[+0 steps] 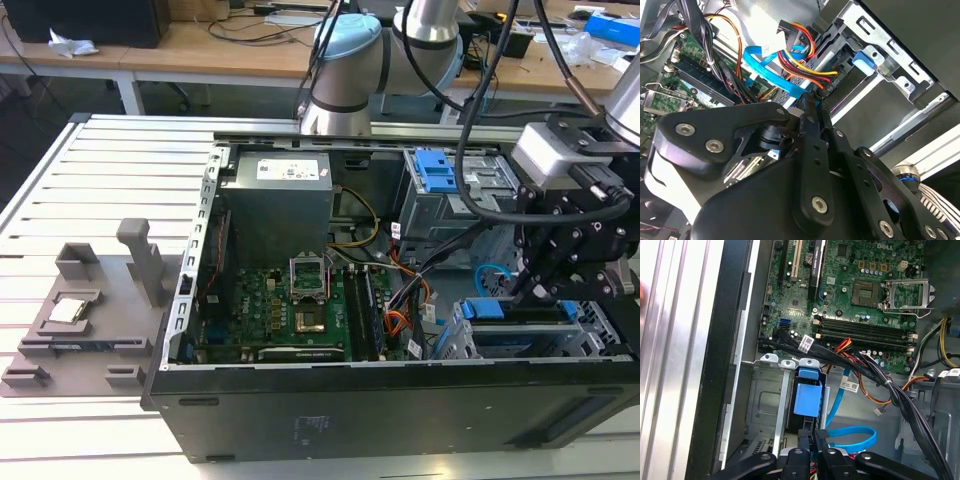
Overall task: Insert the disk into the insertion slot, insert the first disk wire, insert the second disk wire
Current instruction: 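Insert the second disk wire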
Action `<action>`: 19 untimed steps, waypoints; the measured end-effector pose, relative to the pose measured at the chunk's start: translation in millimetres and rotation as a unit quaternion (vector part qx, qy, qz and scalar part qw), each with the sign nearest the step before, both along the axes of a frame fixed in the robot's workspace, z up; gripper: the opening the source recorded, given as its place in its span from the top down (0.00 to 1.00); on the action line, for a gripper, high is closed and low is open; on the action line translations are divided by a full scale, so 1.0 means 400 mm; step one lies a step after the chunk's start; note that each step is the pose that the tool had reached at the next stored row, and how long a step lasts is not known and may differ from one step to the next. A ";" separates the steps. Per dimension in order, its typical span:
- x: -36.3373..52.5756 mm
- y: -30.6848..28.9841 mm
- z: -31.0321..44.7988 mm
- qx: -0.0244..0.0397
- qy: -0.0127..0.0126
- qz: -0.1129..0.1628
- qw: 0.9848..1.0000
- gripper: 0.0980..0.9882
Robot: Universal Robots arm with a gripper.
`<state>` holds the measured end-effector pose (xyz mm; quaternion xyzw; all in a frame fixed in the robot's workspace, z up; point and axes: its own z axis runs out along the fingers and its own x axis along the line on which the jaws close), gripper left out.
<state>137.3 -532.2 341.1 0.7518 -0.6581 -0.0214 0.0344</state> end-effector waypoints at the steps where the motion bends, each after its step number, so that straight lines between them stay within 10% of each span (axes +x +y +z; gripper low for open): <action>1: 0.000 0.000 -0.002 0.000 0.000 -0.001 1.000 0.93; 19: 0.003 -0.004 -0.006 0.000 0.000 -0.014 1.000 0.93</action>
